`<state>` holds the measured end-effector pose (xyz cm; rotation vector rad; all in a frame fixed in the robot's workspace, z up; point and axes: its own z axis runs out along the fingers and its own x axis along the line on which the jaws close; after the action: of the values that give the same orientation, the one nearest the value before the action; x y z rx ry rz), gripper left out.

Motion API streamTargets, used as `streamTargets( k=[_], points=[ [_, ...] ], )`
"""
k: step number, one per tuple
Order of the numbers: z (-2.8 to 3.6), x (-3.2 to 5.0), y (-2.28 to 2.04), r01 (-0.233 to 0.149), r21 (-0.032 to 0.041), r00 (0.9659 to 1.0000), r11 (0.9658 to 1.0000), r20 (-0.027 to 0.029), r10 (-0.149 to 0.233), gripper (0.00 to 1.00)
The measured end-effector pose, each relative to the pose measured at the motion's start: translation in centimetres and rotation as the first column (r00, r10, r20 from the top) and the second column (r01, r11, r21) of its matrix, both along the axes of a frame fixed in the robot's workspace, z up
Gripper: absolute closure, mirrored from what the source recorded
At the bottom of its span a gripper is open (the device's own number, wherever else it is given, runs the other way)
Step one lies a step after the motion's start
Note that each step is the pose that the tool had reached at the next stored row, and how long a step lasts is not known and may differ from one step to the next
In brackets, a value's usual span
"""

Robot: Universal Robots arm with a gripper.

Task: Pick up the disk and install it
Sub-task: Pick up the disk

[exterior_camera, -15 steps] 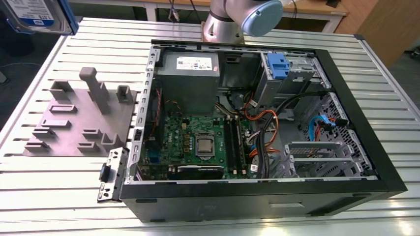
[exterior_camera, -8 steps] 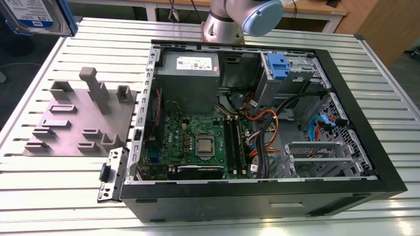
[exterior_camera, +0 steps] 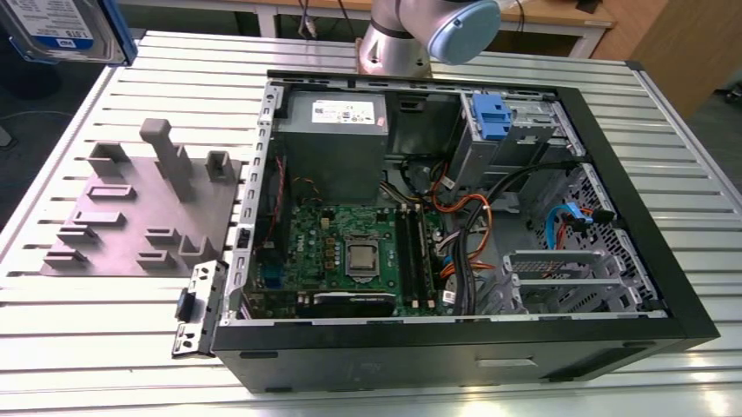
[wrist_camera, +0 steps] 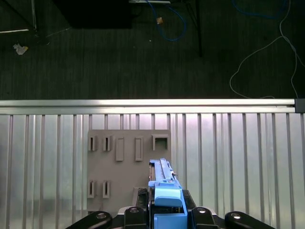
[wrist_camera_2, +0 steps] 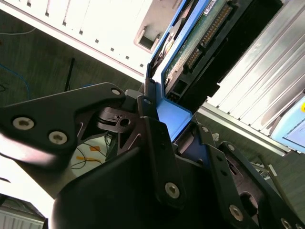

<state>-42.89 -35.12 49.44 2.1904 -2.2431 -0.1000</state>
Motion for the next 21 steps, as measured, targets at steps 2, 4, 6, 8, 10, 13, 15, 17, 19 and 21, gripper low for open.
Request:
streamTargets(
  k=[2,4,6,8,10,13,15,17,19,21],
  points=[
    [0.0,0.0,-0.01,0.0,0.0,1.0,1.0,0.0,0.0,0.64],
    [0.0,0.0,-0.01,0.0,0.0004,1.0,1.0,0.0,0.0,0.64],
    [0.01,0.0,-0.01,0.0,0.0005,1.0,1.0,0.0,0.0,0.64],
    [0.12,0.0,-0.01,0.0,0.0004,1.0,1.0,-0.0001,0.0,0.64],
    [0.37,0.01,-0.01,0.0,0.0005,1.0,1.0,-0.0001,0.0,0.64],
    [0.87,0.03,-0.01,0.001,0.0005,1.0,1.0,0.0,-0.001,0.64],
    [0.94,0.05,-0.04,0.001,0.0006,1.0,1.0,0.0001,-0.001,0.64],
    [0.95,0.06,-0.15,0.001,0.0002,1.0,1.0,-0.0002,-0.001,0.64],
    [0.93,0.05,-0.46,0.002,-0.0022,1.0,1.0,-0.0001,-0.002,0.64],
    [0.88,0.1,-0.73,0.002,-0.0028,1.0,1.0,-0.0001,-0.002,0.64]
  ],
)
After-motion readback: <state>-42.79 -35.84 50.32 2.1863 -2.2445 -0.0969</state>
